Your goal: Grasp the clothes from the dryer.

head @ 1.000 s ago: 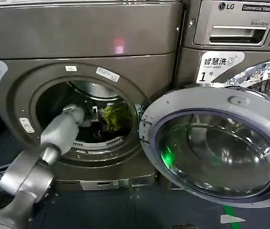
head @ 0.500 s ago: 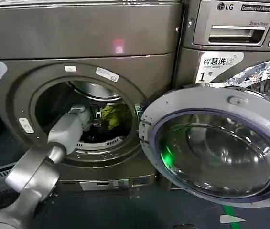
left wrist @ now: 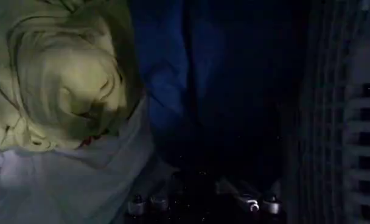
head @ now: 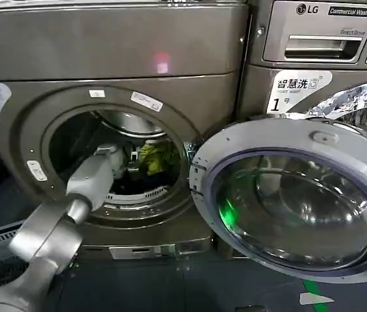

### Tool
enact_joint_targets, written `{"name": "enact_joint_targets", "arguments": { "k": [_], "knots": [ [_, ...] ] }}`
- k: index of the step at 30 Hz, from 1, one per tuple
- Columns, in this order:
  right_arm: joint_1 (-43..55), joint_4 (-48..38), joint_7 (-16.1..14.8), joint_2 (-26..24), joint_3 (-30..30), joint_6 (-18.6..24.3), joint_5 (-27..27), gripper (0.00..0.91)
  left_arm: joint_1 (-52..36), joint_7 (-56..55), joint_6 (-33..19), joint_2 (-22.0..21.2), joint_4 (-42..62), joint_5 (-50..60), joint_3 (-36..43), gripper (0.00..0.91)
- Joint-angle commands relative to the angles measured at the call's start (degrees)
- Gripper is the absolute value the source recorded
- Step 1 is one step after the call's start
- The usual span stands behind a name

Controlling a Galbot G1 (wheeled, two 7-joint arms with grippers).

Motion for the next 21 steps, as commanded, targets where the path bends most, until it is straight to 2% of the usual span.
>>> {"name": "enact_joint_targets", "arguments": {
  "k": [1, 6, 7, 8, 15, 21],
  "knots": [
    [0.10, 0.09, 0.07, 0.16, -0.13, 0.01, -0.06, 0.907, 1.24, -4.31, -0.21, 1.46, -6.12, -15.71, -6.67, 0.000],
    [0.28, 0.13, 0.08, 0.41, -0.46, 0.02, -0.20, 0.907, 4.61, -9.55, -2.87, 2.45, -9.41, -30.93, -12.62, 0.000],
    [0.24, -0.04, 0.06, 0.44, -0.46, 0.05, -0.22, 0.907, 5.18, -11.26, -4.87, 2.55, -9.33, -33.16, -12.95, 0.000],
    [0.25, -0.13, 0.07, 0.41, -0.46, 0.08, -0.25, 0.907, 5.76, -13.18, -5.76, 2.61, -9.44, -40.02, -13.22, 0.000],
    [0.37, -0.28, 0.05, 0.00, -0.69, 0.07, -0.26, 0.907, 13.87, -25.18, -11.15, 2.67, -17.80, -62.16, -16.29, 0.000],
    [0.35, -0.14, 0.14, 0.21, -0.66, 0.23, -0.20, 0.907, 18.14, -38.36, -14.98, 1.22, -25.10, -66.25, -21.83, 0.000]
  ]
}}
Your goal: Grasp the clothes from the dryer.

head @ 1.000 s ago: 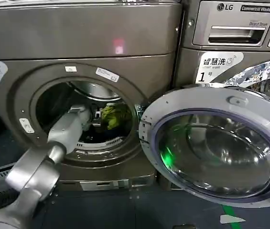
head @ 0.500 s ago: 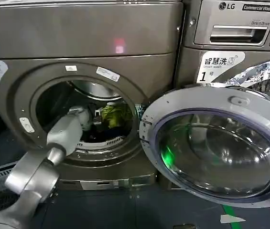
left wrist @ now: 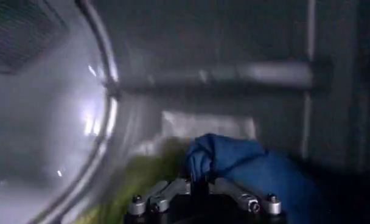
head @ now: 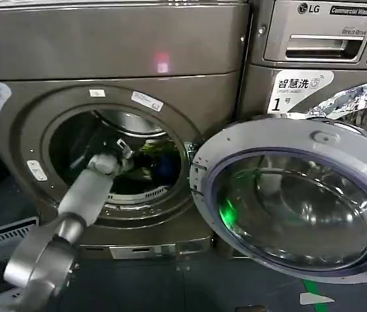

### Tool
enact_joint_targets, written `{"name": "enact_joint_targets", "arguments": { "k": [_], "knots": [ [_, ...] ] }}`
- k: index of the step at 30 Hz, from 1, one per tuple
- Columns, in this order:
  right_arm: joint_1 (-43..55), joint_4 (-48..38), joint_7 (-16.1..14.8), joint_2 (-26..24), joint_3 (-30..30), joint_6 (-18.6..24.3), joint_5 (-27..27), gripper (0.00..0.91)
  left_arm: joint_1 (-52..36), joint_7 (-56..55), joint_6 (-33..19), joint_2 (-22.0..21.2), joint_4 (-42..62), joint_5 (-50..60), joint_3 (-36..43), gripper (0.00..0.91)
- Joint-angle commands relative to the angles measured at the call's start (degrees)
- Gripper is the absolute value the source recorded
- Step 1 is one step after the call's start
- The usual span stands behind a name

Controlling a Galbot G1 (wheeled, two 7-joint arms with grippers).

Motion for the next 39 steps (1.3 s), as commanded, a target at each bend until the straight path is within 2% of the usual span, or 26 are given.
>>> {"name": "enact_joint_targets", "arguments": {
  "k": [1, 6, 9, 12, 18, 39],
  "knots": [
    [-0.02, -0.01, 0.13, 0.22, 0.10, 0.22, 0.07, 0.907, 7.38, -20.85, -5.99, -0.95, -12.28, -16.15, -7.99, 0.000],
    [0.12, 0.19, 0.85, -0.08, 0.17, 0.69, 0.97, 0.907, 11.51, -36.78, -7.68, -2.73, -19.65, -12.46, -11.04, 0.000],
    [0.16, 0.24, 0.11, 0.10, 0.25, 2.17, 0.41, 0.907, 14.06, -43.22, -7.08, -4.07, -23.82, -10.32, -12.60, 0.000],
    [-0.03, 0.13, 0.88, 0.25, 0.21, 3.33, -0.05, 0.907, 16.22, -48.37, -7.19, -5.72, -25.88, -6.13, -14.29, 0.000],
    [-0.29, -0.51, 0.94, 0.11, 1.00, 3.83, -0.89, 0.907, 19.28, -49.44, -7.99, -6.49, -28.46, -1.50, -14.92, 0.000],
    [-0.55, -0.22, 0.07, -0.06, 1.31, 4.48, -0.79, 0.907, 18.62, -48.10, -6.86, -5.78, -27.68, -1.17, -14.65, 0.000]
  ]
}}
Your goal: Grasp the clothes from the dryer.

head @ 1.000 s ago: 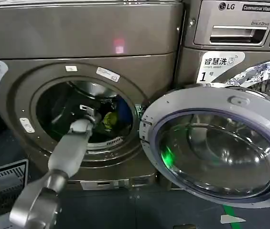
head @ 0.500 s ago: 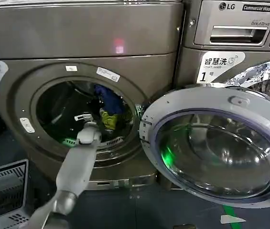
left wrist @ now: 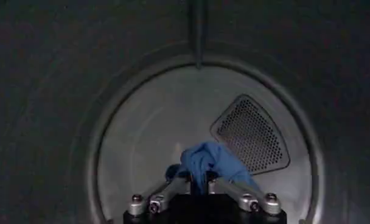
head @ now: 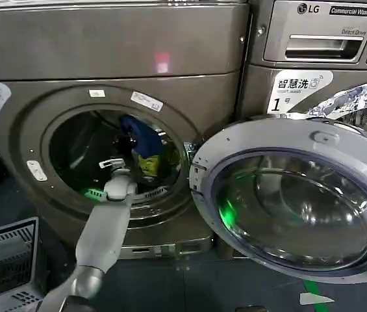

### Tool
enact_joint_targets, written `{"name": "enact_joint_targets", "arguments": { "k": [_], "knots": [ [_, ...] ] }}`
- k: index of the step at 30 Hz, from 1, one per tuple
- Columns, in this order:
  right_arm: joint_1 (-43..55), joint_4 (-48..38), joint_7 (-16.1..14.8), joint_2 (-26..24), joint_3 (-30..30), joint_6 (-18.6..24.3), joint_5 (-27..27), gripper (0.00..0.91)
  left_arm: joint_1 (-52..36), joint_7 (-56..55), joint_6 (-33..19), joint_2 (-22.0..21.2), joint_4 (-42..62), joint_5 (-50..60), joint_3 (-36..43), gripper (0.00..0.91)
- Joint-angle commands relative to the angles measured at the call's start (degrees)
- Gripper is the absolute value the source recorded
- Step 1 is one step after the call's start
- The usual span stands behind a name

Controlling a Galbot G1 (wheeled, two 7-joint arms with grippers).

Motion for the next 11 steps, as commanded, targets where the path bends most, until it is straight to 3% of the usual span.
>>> {"name": "enact_joint_targets", "arguments": {
  "k": [1, 11],
  "knots": [
    [-0.26, 0.43, -0.35, 0.09, 0.29, -0.01, 0.01, 0.907, 0.22, -0.45, 0.24, 0.13, -0.34, 0.08, -0.17, 0.000],
    [-0.50, 0.51, -0.75, 0.31, 0.82, -0.42, 0.01, 0.907, -0.15, 0.15, 0.34, 0.09, -0.07, -0.15, -0.09, 0.000]
  ]
}}
